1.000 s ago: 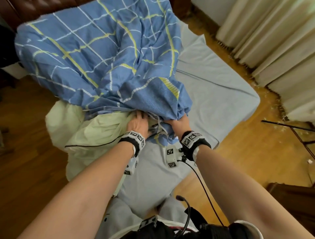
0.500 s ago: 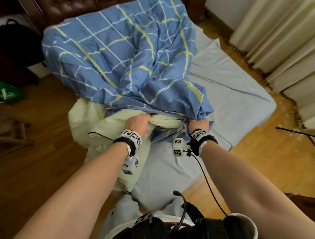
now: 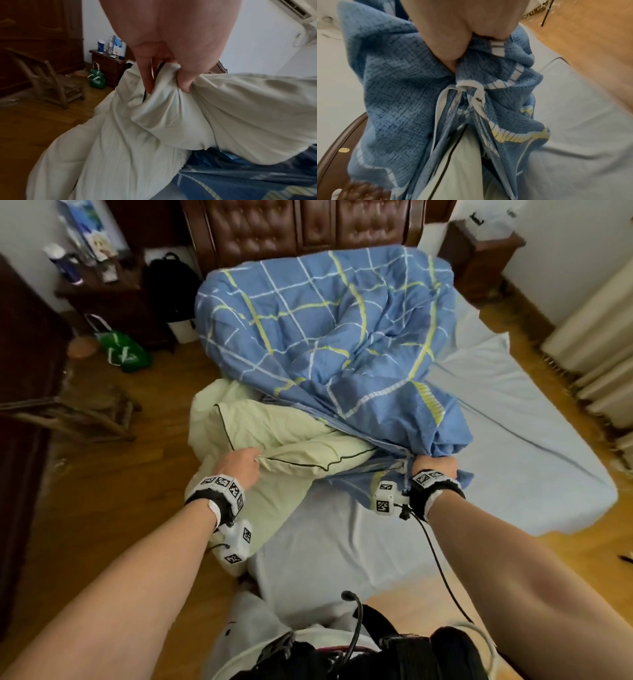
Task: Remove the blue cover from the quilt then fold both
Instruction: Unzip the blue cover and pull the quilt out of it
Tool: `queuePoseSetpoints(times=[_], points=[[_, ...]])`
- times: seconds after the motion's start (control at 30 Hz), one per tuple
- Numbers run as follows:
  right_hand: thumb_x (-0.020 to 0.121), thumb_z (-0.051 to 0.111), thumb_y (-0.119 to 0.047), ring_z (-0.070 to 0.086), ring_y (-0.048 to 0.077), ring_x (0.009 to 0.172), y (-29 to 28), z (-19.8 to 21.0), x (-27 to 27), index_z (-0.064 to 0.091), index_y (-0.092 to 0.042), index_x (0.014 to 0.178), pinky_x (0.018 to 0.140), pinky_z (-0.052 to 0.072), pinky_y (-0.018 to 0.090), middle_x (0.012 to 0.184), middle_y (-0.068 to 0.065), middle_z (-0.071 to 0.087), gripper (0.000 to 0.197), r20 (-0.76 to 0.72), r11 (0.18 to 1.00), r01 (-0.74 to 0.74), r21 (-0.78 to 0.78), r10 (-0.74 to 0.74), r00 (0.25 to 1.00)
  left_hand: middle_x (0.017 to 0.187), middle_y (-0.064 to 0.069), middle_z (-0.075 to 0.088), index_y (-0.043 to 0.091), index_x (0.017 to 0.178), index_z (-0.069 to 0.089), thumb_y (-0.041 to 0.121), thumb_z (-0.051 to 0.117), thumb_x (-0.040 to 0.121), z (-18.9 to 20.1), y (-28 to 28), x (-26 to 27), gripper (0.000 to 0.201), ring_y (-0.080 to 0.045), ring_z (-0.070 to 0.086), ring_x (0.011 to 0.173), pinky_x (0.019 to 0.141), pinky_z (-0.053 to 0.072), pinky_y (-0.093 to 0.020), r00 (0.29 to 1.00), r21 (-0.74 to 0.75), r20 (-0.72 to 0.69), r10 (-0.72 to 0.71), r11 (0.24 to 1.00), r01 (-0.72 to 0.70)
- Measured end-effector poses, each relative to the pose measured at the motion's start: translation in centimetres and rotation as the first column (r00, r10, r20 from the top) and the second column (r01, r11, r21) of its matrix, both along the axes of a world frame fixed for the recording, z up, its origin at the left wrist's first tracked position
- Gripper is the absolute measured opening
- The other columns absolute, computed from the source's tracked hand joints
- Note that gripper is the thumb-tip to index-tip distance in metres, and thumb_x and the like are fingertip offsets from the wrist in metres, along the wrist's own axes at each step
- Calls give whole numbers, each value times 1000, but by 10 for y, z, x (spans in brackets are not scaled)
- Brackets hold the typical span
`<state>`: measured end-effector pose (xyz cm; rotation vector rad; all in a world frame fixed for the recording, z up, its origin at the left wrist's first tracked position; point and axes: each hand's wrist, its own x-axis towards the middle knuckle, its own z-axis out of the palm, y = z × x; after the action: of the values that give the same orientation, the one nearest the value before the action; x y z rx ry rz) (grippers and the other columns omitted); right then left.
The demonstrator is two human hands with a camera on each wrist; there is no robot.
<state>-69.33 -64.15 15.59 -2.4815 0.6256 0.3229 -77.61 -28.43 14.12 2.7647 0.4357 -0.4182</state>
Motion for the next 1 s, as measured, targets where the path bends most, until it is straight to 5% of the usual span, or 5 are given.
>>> queuePoseSetpoints(times=[0.13, 0.27, 0.5, 0.77, 1.0], points=[[93, 57, -27, 61, 32, 114, 8, -8, -9, 64, -6, 120, 65, 42, 23, 122, 15, 65, 35, -24, 996, 61, 66, -59, 998, 125, -11, 63, 21, 128, 60, 22, 48, 96, 15, -40, -3, 34, -31, 58, 113, 93, 47, -34, 998, -135, 23, -67, 988, 69], [89, 52, -36, 58, 34, 111, 17, -11, -15, 56, -27, 116, 86, 43, 40, 118, 6, 63, 28, 45, 978, -189, -85, 194, 980, 125, -3, 58, 17, 118, 65, 25, 51, 96, 24, -77, 8, 28, -26, 48, 120, 100, 40, -36, 969, -237, 148, -197, 944, 229], [83, 51, -53, 61, 33, 109, 10, 2, -27, 65, -16, 116, 89, 50, 39, 114, 13, 67, 52, 98, 924, -380, -49, 383, 918, 119, -6, 68, 15, 117, 67, 41, 52, 81, 12, -106, 12, 48, -27, 60, 115, 105, 43, -39, 962, -761, 51, 269, 634, -137], [104, 37, -15, 52, 40, 121, -27, -11, 3, 50, -8, 137, 94, 45, 44, 138, 22, 51, 36, 35, 778, -556, -291, 589, 807, 100, -21, 67, 16, 70, 54, 32, 53, 96, 28, -158, -16, 30, -32, 60, 93, 81, 43, -35, 946, -624, 30, 324, 745, -236], [101, 43, -13, 36, 37, 137, -125, -17, 12, 40, -6, 145, 107, 37, 44, 152, 20, 35, 44, -103, 519, -739, -430, 784, 612, 111, -16, 66, 11, 106, 66, 31, 48, 96, 27, -220, -108, 29, -33, 60, 100, 88, 48, -38, 900, -317, -139, 412, 843, -435]])
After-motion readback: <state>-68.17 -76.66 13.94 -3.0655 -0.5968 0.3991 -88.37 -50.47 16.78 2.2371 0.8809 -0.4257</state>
